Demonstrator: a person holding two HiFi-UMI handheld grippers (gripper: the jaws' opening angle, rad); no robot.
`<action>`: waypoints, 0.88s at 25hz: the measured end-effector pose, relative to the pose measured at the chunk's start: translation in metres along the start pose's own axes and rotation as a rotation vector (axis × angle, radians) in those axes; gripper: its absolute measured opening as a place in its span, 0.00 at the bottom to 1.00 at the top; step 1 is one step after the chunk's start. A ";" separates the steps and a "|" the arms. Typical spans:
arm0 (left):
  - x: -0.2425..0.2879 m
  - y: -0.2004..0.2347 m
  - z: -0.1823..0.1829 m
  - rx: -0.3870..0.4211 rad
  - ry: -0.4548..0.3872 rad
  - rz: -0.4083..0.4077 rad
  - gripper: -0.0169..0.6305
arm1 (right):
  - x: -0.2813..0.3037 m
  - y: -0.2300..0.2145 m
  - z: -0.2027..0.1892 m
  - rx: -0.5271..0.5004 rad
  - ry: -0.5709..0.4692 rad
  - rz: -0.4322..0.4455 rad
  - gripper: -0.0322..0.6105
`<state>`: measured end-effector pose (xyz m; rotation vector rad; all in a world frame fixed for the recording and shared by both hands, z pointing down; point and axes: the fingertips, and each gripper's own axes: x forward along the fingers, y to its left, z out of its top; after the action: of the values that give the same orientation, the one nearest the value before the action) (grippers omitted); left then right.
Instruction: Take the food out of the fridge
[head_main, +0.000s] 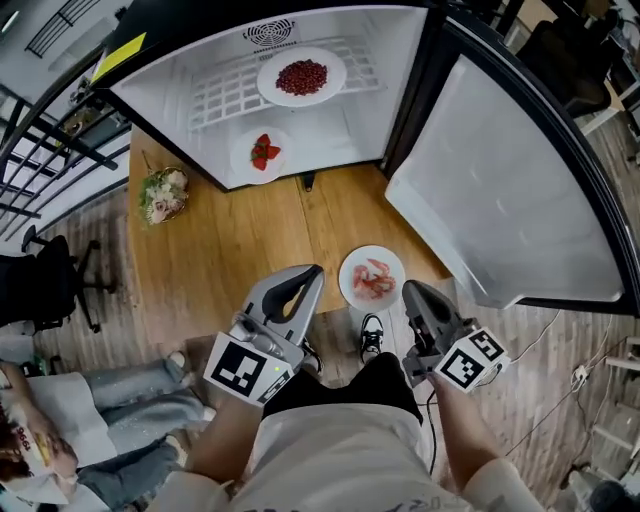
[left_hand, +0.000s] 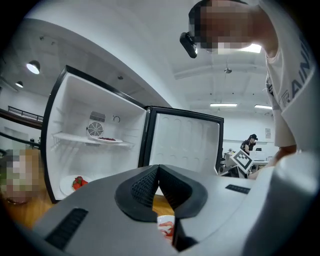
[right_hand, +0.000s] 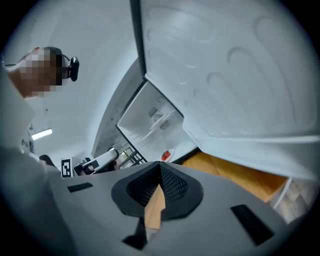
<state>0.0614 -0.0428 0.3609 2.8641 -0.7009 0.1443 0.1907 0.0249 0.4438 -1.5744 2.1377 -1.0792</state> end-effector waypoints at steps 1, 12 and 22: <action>-0.004 0.003 0.007 -0.002 -0.014 0.013 0.04 | 0.004 0.010 0.011 -0.046 0.000 0.004 0.08; -0.055 0.040 0.052 0.036 -0.129 0.193 0.04 | 0.056 0.084 0.082 -0.388 -0.032 0.102 0.08; -0.083 0.054 0.065 0.047 -0.165 0.276 0.04 | 0.082 0.136 0.098 -0.542 -0.075 0.175 0.08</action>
<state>-0.0339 -0.0658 0.2945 2.8315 -1.1381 -0.0399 0.1247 -0.0710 0.2980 -1.5531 2.5952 -0.3924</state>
